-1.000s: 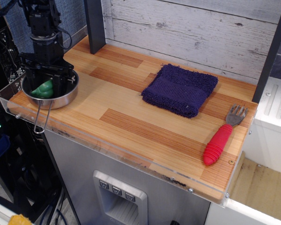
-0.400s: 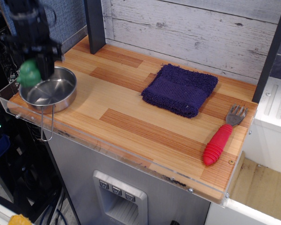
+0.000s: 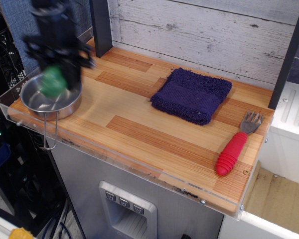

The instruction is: Put the green pepper on the front of the purple cloth.

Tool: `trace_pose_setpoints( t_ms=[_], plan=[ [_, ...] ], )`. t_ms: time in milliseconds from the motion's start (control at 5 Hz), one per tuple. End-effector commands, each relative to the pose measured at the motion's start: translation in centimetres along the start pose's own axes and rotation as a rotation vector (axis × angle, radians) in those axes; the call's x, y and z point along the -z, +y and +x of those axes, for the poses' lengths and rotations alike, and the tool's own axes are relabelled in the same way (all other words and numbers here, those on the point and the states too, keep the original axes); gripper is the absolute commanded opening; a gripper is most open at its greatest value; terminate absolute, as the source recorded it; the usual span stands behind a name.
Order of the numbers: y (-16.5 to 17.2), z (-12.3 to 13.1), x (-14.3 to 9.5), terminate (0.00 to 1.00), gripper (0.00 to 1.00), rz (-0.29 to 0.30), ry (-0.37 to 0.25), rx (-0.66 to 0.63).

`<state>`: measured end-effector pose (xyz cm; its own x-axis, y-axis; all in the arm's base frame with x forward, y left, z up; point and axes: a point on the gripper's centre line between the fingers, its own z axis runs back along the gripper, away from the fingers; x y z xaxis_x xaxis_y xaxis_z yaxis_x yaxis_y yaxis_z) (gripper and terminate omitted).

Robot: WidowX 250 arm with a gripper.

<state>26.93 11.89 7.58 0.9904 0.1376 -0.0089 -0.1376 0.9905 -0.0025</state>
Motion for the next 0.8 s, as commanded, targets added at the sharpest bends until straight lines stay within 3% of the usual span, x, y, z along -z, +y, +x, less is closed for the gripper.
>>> trace_pose_setpoints(
  t_ms=[0,400,600],
  plan=[
    [-5.0,-2.6,1.2,0.00,0.00,-0.085,0.028,0.063],
    [-9.8,-4.7,2.7,0.00,0.00,-0.042,0.074,0.103],
    [-12.6,-4.5,3.6,0.00,0.00,0.006,0.072,0.148]
  ],
)
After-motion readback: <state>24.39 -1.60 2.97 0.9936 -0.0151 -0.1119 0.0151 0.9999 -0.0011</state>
